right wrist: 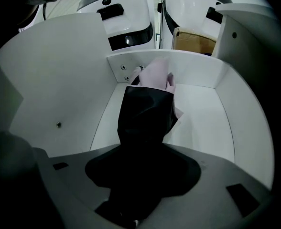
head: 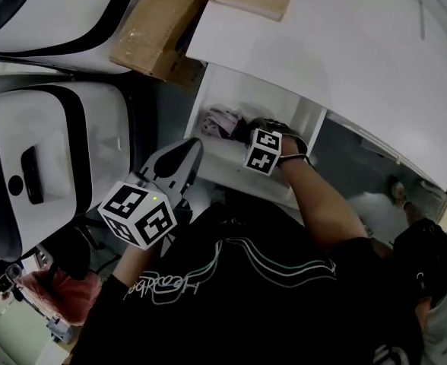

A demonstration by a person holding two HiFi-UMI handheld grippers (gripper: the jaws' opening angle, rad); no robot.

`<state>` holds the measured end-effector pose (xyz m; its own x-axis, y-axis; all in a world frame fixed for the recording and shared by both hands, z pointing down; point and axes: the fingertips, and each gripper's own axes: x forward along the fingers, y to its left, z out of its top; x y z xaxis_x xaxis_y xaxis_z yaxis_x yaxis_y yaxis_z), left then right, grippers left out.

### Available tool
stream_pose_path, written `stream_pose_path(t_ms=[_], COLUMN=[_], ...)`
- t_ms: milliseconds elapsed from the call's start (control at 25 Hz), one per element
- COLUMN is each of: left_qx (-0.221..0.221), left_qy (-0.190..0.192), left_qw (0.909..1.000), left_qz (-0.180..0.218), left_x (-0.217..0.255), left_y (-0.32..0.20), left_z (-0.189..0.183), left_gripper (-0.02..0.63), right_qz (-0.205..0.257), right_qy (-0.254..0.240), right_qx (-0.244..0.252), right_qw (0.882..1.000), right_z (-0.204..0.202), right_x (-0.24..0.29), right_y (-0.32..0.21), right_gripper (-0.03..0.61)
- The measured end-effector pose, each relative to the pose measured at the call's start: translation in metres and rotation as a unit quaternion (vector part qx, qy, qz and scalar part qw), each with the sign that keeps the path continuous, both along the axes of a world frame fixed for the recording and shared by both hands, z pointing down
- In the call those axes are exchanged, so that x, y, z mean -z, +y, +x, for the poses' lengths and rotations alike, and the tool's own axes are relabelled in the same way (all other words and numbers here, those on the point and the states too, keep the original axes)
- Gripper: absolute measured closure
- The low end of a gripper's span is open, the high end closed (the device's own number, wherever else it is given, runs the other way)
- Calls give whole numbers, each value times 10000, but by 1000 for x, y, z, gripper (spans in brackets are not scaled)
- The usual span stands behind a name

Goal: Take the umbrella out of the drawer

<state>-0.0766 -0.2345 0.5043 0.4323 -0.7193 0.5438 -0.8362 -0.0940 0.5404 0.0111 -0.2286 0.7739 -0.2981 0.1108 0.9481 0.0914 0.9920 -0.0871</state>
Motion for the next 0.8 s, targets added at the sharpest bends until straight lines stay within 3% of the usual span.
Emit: stream_pose_path(t_ms=[400,800], left_qx=[-180,-356], left_qy=[63,152], left_qw=[9998,9983], left_qz=[-4,434], left_x=[4,43], left_y=[18,53], left_z=[0,6], left_gripper=[591,591], right_qz=[4,536], right_qy=[45,-377], right_qx=[-348,-929], right_qw=[9994,9935], right_z=[4,26], right_x=[18,109], right_y=[0,4], right_gripper=[371,371])
